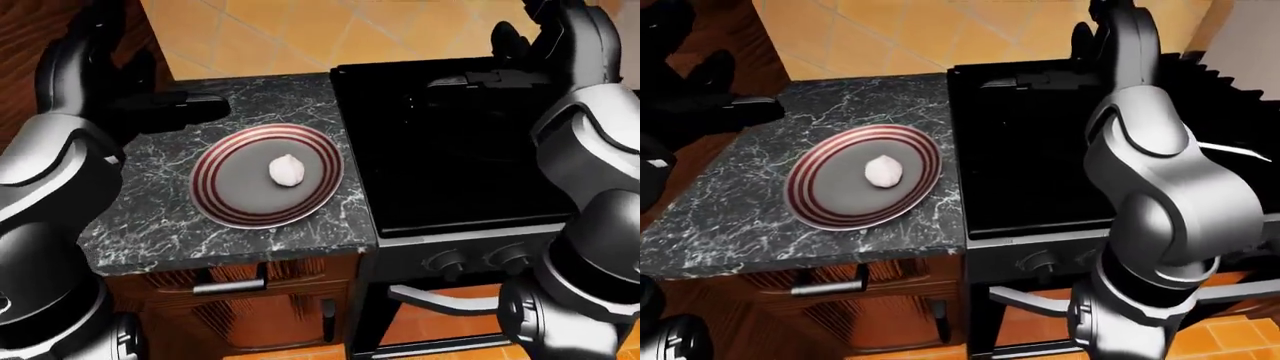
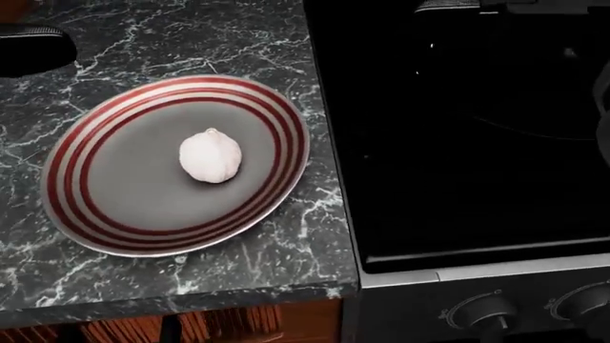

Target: Pick the garlic from the plate and place it in the pan.

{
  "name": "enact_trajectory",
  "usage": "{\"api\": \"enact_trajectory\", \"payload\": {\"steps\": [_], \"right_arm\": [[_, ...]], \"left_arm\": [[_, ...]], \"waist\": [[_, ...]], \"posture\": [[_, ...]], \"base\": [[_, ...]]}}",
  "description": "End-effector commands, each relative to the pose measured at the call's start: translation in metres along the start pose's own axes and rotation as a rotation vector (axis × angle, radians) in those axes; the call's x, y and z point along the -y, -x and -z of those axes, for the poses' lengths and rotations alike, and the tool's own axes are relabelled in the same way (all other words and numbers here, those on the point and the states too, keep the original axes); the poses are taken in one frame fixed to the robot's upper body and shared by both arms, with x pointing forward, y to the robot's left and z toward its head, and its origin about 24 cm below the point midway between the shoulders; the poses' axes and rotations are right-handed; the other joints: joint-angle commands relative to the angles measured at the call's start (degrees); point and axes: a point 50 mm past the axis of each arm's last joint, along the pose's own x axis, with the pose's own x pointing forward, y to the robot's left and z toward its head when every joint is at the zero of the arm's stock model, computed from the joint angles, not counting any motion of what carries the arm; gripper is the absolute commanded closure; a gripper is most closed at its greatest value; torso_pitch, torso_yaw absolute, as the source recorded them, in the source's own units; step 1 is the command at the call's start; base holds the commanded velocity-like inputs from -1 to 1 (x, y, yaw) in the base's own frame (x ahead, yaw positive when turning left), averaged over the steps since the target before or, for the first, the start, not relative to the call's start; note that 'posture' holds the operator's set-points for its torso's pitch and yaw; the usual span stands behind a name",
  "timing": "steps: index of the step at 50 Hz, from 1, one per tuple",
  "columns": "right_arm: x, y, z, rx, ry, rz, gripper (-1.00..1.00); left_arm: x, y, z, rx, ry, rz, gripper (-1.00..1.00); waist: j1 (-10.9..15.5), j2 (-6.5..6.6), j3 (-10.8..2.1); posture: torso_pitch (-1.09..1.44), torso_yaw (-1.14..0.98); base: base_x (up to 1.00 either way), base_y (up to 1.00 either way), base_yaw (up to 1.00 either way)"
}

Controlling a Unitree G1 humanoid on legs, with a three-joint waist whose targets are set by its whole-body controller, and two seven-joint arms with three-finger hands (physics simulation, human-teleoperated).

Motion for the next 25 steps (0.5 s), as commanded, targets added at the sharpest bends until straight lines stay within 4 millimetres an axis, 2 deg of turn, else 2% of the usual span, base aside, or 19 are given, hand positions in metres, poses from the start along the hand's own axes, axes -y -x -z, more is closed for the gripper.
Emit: {"api": "enact_trajectory", "payload": {"steps": [1, 3, 5, 6, 7, 8, 9, 10, 11, 15, 17, 19, 20, 21, 23, 25], "right_arm": [[-0.003, 0.0042, -0.0175, 0.098, -0.01, -0.019, -1.0], [-0.0029, 0.0042, -0.0172, 0.098, -0.01, -0.018, -1.0], [-0.003, 0.0044, -0.0172, 0.098, -0.01, -0.019, -1.0], [-0.0031, 0.0043, -0.0172, 0.098, -0.01, -0.019, -1.0], [-0.0031, 0.0042, -0.0168, 0.097, -0.01, -0.019, -1.0], [-0.0032, 0.0041, -0.0166, 0.098, -0.01, -0.019, -1.0], [-0.0033, 0.0044, -0.0173, 0.099, -0.01, -0.019, -1.0], [-0.0034, 0.0048, -0.0183, 0.101, -0.009, -0.02, -1.0], [-0.0035, 0.0046, -0.0181, 0.102, -0.012, -0.022, -1.0], [-0.0041, 0.0041, -0.0176, 0.104, -0.017, -0.024, -1.0], [-0.0046, 0.0036, -0.0171, 0.105, -0.019, -0.027, -1.0], [-0.0047, 0.0035, -0.0174, 0.109, -0.024, -0.027, -1.0], [-0.0043, 0.0034, -0.0178, 0.114, -0.029, -0.025, -1.0], [-0.0039, 0.0032, -0.0182, 0.116, -0.032, -0.024, -1.0], [-0.0041, 0.0043, -0.0196, 0.122, -0.036, -0.024, -1.0], [-0.0038, 0.0039, -0.0191, 0.122, -0.038, -0.021, -1.0]], "left_arm": [[-0.005, 0.0043, -0.0195, 0.103, 0.01, -0.03, -1.0], [-0.0048, 0.0043, -0.0193, 0.103, 0.01, -0.029, -1.0], [-0.0047, 0.0044, -0.0193, 0.103, 0.01, -0.029, -1.0], [-0.0047, 0.0044, -0.0194, 0.103, 0.01, -0.029, -1.0], [-0.0048, 0.0044, -0.0191, 0.104, 0.01, -0.029, -1.0], [-0.0047, 0.0045, -0.0194, 0.104, 0.01, -0.029, -1.0], [-0.0045, 0.0047, -0.0197, 0.104, 0.01, -0.029, -1.0], [-0.0043, 0.0046, -0.0196, 0.104, 0.009, -0.028, -1.0], [-0.0044, 0.0045, -0.0193, 0.104, 0.01, -0.028, -1.0], [-0.0041, 0.0048, -0.02, 0.104, 0.009, -0.028, -1.0], [-0.0042, 0.0046, -0.0197, 0.104, 0.009, -0.028, -1.0], [-0.0041, 0.0045, -0.0197, 0.104, 0.009, -0.027, -1.0], [-0.0043, 0.0041, -0.0191, 0.103, 0.008, -0.027, -1.0], [-0.0042, 0.004, -0.0189, 0.103, 0.008, -0.028, -1.0], [-0.0036, 0.0043, -0.0189, 0.103, 0.008, -0.026, -1.0], [-0.0038, 0.0041, -0.0183, 0.102, 0.008, -0.026, -1.0]], "waist": [[0.4, 0.05, -1.21], [0.3, 1.34, -0.51], [-0.1, 3.52, -0.46], [-0.3, 5.48, -0.94], [-0.2, 8.17, -1.58], [0.0, 5.21, -0.77], [-0.2, 6.19, -0.7], [0.1, 5.58, -0.91], [0.2, 4.72, 0.01], [0.0, 3.35, 1.36], [0.3, 2.11, 1.46], [0.8, -0.08, 0.94], [1.2, -0.53, 0.83], [1.0, 0.65, 1.16], [1.0, 0.83, 0.49], [0.9, 1.22, 0.37]], "posture": [[0.0, 0.0], [0.0, 0.0], [0.0, 0.0], [0.0, 0.0], [0.0, 0.0], [0.0, 0.0], [0.0, 0.0], [0.0, 0.0], [0.0, 0.0], [0.0, 0.0], [0.0, 0.0], [0.0, 0.0], [0.0, 0.0], [0.0, 0.0], [0.0, 0.0], [0.0, 0.0]], "base": [[0.0, 0.21, 0.0], [0.0, 0.2, 0.0], [0.0, 0.21, 0.0], [0.0, 0.21, 0.0], [0.0, 0.2, 0.0], [0.0, 0.2, 0.0], [0.0, 0.2, 0.0], [0.0, 0.14, 0.0], [0.0, 0.0, 0.0], [0.0, 0.0, 0.0], [0.0, 0.0, 0.0], [0.0, 0.0, 0.0], [0.0, 0.0, 0.0], [0.0, 0.0, 0.0], [0.0, 0.0, 0.0], [0.0, 0.0, 0.0]]}}
